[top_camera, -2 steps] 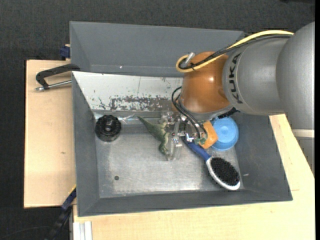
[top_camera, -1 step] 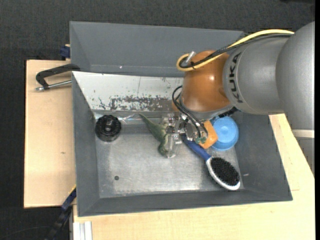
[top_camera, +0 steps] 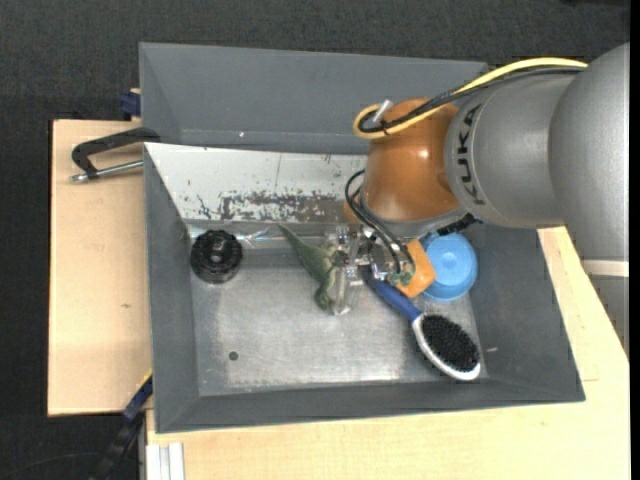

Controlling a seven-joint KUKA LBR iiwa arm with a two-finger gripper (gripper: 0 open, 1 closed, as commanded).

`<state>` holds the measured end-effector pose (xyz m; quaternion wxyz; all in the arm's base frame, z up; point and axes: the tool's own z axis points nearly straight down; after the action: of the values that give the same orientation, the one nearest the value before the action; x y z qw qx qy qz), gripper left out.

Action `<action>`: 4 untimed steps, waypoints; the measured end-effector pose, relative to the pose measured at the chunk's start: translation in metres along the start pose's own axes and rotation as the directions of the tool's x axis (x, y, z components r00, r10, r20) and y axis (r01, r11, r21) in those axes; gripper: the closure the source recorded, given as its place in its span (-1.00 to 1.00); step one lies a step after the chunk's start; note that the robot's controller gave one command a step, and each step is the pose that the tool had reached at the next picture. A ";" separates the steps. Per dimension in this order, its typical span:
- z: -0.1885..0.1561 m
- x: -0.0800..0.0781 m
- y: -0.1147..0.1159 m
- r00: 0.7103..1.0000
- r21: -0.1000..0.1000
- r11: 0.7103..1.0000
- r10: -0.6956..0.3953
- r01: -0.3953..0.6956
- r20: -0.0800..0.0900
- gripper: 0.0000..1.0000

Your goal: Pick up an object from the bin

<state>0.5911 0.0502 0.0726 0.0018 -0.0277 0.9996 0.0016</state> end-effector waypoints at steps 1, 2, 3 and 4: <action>0.000 0.004 0.013 1.000 0.003 1.000 -0.004 0.004 0.003 1.00; 0.001 0.005 0.014 1.000 0.002 1.000 -0.004 0.004 -0.001 -1.00; 0.000 0.004 0.014 1.000 0.001 1.000 -0.003 0.003 0.003 1.00; 0.001 0.001 0.015 1.000 0.002 1.000 -0.009 0.009 -0.002 1.00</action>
Offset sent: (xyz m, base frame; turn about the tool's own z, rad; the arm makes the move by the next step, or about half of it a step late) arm -0.0072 0.0128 -0.0026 -0.0041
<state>0.5892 0.0649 0.0722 0.0006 -0.0321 0.9995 0.0003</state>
